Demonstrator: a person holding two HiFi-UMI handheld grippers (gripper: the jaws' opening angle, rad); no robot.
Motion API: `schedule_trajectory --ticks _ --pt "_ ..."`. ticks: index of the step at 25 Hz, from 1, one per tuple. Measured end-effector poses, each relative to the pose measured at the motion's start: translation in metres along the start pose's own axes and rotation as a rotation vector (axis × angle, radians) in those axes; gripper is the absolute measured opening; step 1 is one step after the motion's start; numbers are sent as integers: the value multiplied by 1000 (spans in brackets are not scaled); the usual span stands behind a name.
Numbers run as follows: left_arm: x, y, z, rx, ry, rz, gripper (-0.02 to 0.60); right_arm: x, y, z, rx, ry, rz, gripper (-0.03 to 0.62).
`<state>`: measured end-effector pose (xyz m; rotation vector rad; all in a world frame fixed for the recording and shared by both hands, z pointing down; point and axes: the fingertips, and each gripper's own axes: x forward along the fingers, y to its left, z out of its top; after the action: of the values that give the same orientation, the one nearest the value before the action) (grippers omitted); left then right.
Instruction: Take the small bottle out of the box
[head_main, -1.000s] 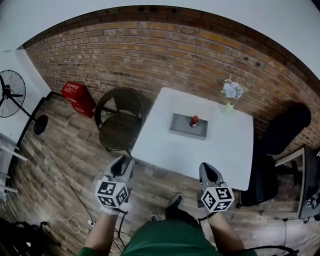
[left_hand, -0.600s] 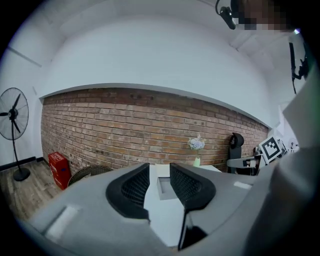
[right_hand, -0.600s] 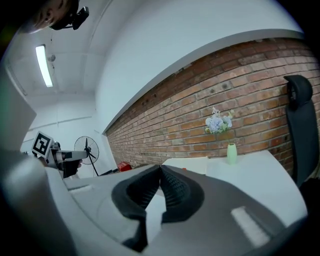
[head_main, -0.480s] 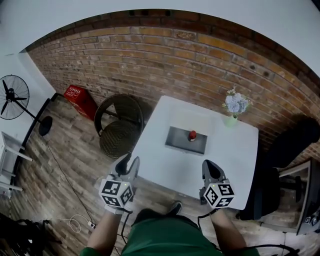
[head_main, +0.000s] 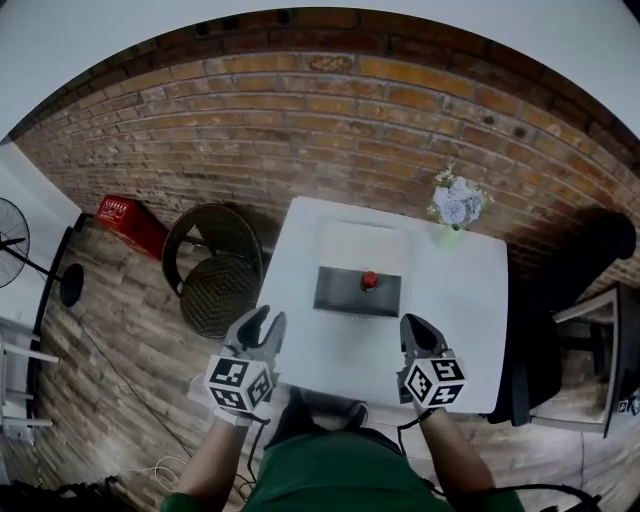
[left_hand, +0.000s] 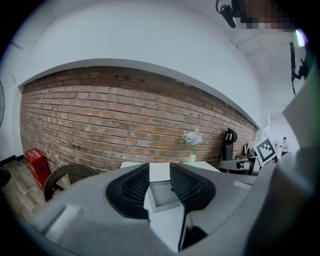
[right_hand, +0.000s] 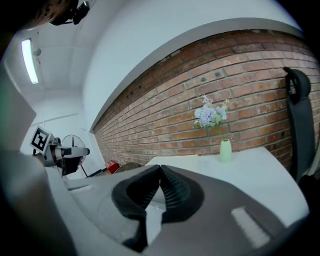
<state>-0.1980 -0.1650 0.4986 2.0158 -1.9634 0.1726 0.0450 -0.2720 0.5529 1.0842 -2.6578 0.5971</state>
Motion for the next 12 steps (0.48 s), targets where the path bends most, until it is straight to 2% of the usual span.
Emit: schedule_trajectory --ticks 5,12 --pt "47 19 9 44 19 -126 135 24 -13 -7 40 21 -129 5" --pt "77 75 -4 29 85 -194 135 53 -2 4 46 0 -249 5"
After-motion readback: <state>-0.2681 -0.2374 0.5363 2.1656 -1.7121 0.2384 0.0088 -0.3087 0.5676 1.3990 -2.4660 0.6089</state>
